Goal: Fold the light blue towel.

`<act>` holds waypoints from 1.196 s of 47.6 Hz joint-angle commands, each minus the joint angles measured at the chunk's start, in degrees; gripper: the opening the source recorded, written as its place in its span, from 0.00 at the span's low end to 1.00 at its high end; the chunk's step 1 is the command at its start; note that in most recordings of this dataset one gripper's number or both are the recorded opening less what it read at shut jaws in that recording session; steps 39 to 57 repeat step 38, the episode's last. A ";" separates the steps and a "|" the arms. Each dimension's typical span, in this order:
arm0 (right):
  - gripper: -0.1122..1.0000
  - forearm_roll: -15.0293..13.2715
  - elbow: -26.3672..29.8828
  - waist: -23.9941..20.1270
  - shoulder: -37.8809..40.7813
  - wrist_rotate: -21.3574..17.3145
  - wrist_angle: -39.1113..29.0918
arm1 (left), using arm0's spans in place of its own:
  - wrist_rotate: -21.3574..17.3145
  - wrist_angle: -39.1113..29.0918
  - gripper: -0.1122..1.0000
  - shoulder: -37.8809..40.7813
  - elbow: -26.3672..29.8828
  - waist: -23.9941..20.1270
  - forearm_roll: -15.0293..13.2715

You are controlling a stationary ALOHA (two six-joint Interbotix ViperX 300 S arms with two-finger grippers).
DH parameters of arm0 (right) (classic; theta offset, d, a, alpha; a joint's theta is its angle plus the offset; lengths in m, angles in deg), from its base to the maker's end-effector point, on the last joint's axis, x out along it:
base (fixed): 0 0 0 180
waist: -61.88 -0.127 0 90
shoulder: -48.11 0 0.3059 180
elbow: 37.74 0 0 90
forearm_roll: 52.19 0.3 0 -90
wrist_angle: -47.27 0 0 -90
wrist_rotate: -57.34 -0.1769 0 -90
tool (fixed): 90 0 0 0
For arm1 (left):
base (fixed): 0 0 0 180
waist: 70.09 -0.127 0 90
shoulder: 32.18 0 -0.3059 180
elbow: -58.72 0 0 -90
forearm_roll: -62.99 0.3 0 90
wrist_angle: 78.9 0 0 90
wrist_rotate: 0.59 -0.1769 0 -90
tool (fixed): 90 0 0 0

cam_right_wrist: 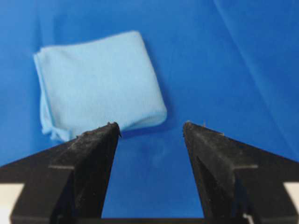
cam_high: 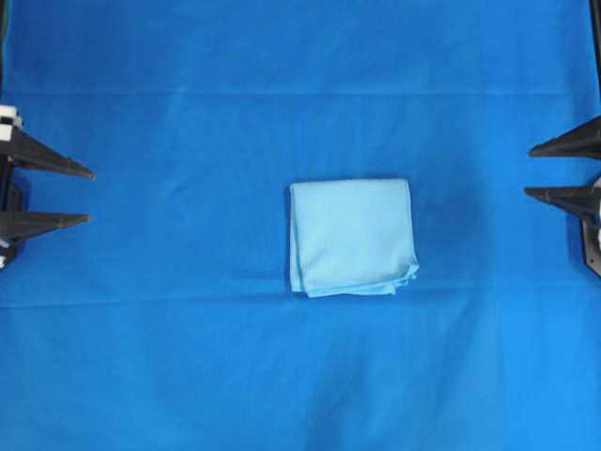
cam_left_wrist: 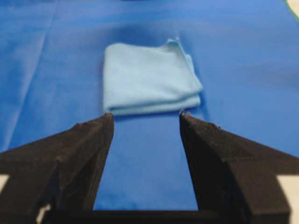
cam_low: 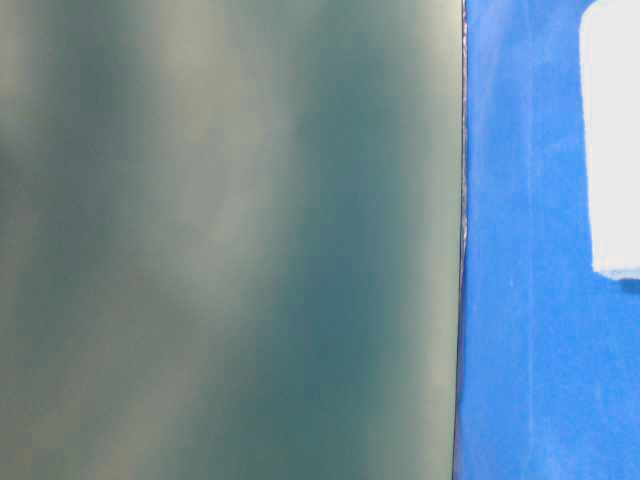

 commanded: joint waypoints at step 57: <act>0.65 0.79 -0.44 1.76 1.14 -0.53 3.08 | 0.18 1.05 0.61 -2.99 -1.85 -0.18 -0.09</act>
